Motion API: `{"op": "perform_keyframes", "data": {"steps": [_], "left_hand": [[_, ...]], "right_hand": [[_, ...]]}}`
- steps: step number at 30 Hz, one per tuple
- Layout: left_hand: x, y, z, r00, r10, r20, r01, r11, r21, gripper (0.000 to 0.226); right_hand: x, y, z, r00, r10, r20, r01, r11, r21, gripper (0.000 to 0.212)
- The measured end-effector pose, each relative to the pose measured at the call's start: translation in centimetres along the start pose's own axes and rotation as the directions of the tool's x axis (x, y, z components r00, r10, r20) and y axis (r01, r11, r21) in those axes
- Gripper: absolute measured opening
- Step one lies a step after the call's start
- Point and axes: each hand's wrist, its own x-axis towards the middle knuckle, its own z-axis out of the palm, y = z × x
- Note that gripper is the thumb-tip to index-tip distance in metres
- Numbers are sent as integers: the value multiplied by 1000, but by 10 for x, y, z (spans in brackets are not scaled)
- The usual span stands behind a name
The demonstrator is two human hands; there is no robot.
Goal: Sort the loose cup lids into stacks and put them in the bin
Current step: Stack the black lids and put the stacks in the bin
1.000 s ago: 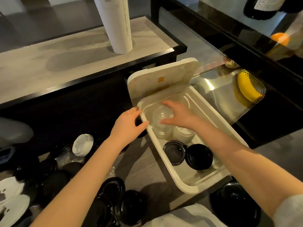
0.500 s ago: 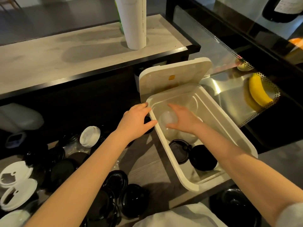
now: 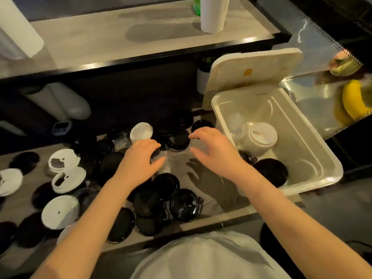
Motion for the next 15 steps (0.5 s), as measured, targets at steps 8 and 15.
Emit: {"op": "perform_keyframes", "data": {"steps": [8, 15], "left_hand": [[-72, -32, 54, 960, -177, 217, 182, 983, -3, 62], [-95, -43, 79, 884, -313, 348, 306, 949, 77, 88]], "right_hand": [[-50, -13, 88, 957, 83, 278, -58, 994, -97, 46], [-90, 4, 125, 728, 182, 660, 19, 958, -285, 103]]}}
